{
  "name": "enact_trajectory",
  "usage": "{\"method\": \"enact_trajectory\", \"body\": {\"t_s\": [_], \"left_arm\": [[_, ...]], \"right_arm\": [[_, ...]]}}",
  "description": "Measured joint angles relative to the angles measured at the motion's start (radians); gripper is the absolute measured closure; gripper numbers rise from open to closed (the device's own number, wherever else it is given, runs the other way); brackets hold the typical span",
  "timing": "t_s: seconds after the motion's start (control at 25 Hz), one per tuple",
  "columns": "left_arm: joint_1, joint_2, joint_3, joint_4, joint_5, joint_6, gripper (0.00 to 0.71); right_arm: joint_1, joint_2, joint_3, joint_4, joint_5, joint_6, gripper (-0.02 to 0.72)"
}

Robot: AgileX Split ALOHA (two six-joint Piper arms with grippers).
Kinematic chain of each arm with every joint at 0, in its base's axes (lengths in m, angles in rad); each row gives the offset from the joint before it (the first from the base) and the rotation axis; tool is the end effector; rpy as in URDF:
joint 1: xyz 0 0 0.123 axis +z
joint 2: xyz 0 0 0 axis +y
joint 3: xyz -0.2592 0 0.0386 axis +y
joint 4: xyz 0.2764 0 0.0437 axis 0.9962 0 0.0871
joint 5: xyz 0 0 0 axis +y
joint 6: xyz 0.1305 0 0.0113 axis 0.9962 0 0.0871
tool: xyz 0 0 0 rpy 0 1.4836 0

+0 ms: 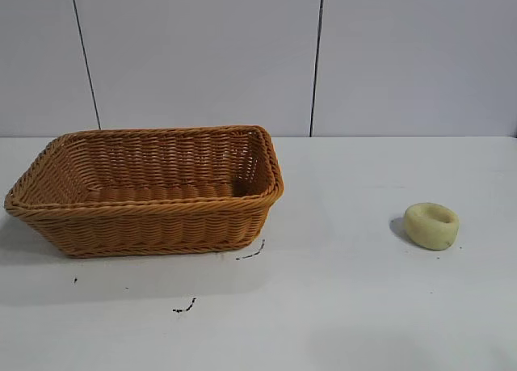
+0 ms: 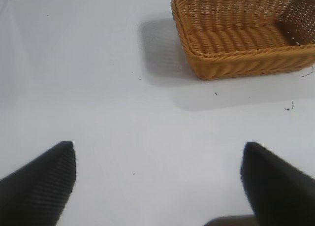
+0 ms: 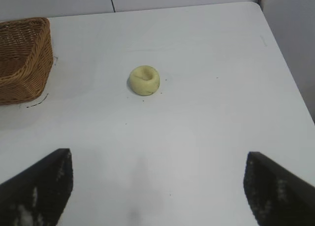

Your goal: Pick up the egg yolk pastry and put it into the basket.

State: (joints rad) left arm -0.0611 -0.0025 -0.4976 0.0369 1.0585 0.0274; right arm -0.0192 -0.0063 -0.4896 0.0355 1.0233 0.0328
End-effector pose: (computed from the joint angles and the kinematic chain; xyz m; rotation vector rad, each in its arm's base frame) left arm 0.0790 -0.0006 0.2723 0.0887 2.0396 0.0231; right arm 0.0814 0.0024 0.2741 0.0515 2.0102 0.0509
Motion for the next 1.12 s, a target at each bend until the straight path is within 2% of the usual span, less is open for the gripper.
{"method": "enact_trajectory", "body": {"t_s": [0.56, 0.68, 0.88, 1.12], "left_arm": [[0.000, 0.000, 0.000, 0.000, 0.000, 0.000, 0.017], [0.000, 0.000, 0.000, 0.000, 0.000, 0.000, 0.017], [0.000, 0.000, 0.000, 0.000, 0.000, 0.000, 0.017], [0.000, 0.000, 0.000, 0.000, 0.000, 0.000, 0.017]], "right_arm": [[0.000, 0.000, 0.000, 0.000, -0.001, 0.000, 0.027], [0.000, 0.035, -0.009, 0.000, 0.022, 0.000, 0.025], [0.000, 0.267, -0.067, 0.000, 0.056, 0.000, 0.015], [0.000, 0.625, -0.174, 0.000, 0.034, -0.017, 0.010]]}}
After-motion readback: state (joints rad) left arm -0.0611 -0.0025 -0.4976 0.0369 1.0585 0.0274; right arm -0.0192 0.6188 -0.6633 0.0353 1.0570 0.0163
